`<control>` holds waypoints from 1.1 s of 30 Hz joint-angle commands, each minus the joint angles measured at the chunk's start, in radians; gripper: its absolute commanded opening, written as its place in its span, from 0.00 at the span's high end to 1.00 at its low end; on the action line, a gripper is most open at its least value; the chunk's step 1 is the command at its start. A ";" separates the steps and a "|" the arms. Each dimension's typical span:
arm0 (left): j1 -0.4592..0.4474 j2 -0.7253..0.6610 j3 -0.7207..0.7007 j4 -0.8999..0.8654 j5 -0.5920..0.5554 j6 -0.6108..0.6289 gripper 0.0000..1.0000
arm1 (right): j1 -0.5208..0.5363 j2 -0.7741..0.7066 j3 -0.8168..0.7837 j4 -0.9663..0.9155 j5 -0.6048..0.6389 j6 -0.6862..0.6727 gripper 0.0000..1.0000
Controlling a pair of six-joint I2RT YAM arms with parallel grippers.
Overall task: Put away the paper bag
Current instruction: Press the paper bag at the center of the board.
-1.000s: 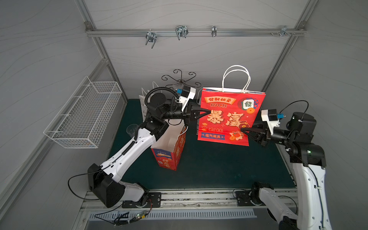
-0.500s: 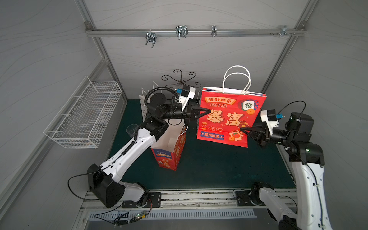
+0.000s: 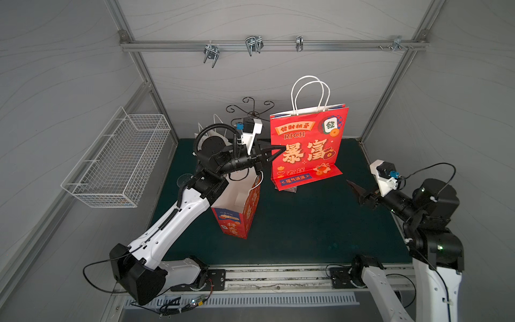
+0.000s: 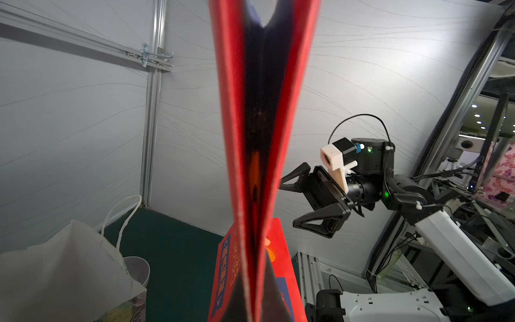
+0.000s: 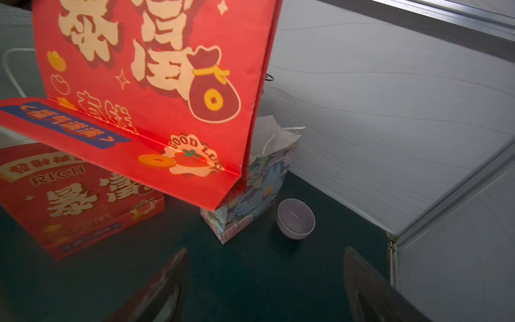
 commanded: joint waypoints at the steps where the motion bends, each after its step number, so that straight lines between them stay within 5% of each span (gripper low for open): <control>1: 0.011 -0.016 0.005 0.098 -0.013 -0.075 1.00 | 0.003 -0.011 -0.064 0.001 0.032 -0.036 0.11; 7: 0.011 0.008 0.022 0.199 0.136 -0.197 1.00 | 0.011 0.091 -0.075 0.034 -0.326 -0.064 0.05; 16: 0.001 0.000 0.018 0.201 0.180 -0.226 1.00 | 0.013 0.213 -0.037 0.238 -0.660 0.059 0.02; 24: -0.022 0.007 0.023 0.203 0.188 -0.227 1.00 | 0.073 0.333 0.056 0.166 -0.859 -0.010 0.19; 33: -0.034 0.014 0.019 0.201 0.180 -0.229 1.00 | 0.105 0.382 0.084 0.204 -0.906 -0.010 0.50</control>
